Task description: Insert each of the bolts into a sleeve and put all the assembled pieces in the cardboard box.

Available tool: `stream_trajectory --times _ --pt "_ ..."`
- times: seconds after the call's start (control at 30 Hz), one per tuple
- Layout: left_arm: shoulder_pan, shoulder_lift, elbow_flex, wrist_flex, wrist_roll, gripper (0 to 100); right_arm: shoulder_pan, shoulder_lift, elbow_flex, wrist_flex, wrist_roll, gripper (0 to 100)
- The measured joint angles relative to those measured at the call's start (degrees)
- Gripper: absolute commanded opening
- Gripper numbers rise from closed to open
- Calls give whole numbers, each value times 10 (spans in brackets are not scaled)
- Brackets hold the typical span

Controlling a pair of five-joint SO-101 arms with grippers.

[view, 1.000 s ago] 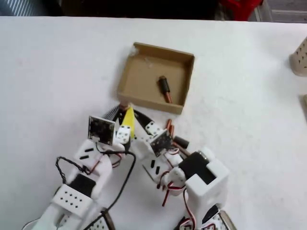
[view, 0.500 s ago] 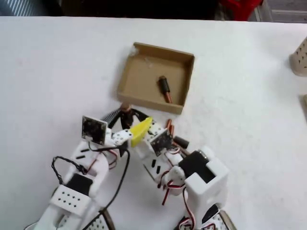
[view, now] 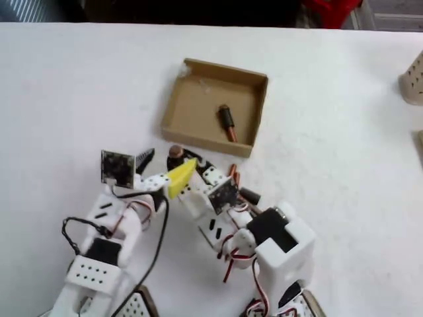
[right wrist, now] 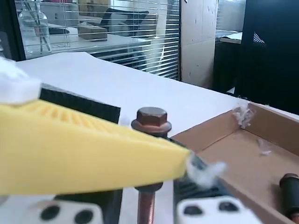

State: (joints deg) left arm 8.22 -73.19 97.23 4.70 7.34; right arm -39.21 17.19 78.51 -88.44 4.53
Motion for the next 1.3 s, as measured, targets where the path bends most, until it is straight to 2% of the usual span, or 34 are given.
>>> stream_trajectory --times 0.37,0.57,0.67,0.8,0.9,0.97,1.13,1.3 --pt "-11 0 -32 0 -4 339 6 0 0 0 0 16" --pt "35 0 -69 0 -4 332 6 0 0 0 0 16" --pt "47 0 -91 0 -4 240 11 0 0 0 0 16" --pt "47 0 -124 17 -4 14 15 0 0 0 0 16" --pt "47 -13 -140 24 -4 73 18 0 0 0 0 16" --pt "47 -42 -143 30 -4 79 16 0 0 0 0 16" --pt "47 -155 -142 97 -4 79 17 0 0 0 0 16" --pt "45 -295 -115 229 -4 79 17 0 0 0 0 16"
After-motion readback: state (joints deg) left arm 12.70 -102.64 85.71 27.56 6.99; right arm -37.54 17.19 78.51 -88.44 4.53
